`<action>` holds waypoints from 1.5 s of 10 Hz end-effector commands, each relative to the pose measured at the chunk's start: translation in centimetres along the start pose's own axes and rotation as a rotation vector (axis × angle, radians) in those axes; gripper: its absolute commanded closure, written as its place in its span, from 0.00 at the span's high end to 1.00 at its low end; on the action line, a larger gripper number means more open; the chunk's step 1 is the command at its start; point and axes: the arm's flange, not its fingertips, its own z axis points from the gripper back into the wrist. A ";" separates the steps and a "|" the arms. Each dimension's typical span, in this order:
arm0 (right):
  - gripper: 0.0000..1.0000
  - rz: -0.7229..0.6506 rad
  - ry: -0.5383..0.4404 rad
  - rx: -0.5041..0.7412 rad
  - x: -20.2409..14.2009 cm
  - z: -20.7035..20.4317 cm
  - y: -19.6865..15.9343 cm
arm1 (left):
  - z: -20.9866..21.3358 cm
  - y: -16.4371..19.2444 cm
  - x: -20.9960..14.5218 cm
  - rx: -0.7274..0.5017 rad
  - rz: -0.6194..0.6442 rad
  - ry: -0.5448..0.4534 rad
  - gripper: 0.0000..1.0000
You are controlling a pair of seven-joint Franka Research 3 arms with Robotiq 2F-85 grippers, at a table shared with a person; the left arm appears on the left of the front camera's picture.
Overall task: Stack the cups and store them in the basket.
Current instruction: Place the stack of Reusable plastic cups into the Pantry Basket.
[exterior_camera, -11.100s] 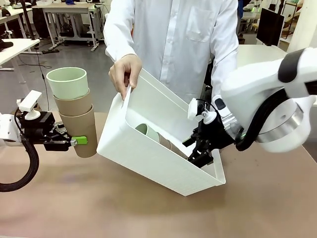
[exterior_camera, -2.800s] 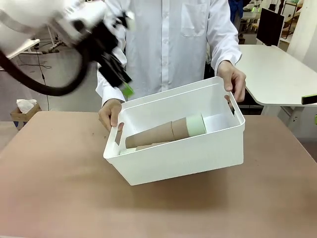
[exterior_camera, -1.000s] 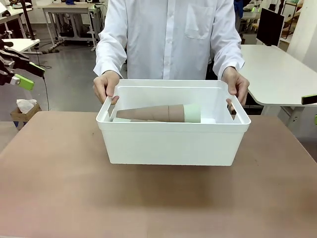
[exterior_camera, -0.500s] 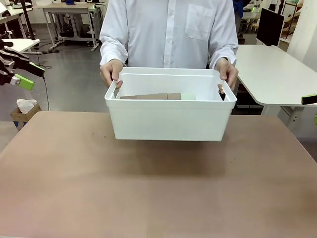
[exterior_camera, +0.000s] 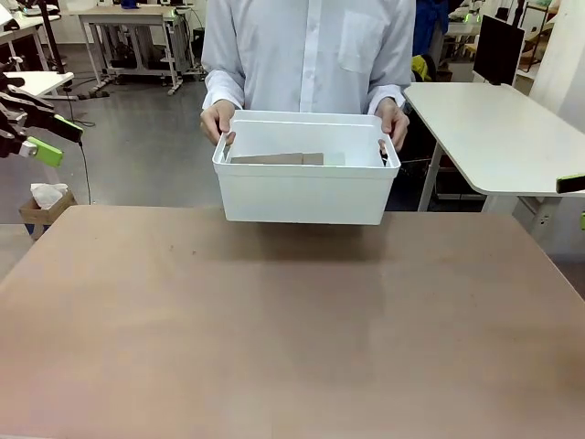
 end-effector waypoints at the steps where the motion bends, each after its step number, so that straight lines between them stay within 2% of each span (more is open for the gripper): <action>1: 1.00 -0.017 -0.022 -0.006 0.5 0.0 0.0 | 0.1 0.0 0.3 -0.004 0.016 -0.016 1.00; 15: 1.00 -0.017 -0.022 -0.006 0.5 0.0 0.0 | 0.1 0.0 0.3 -0.004 0.016 -0.016 1.00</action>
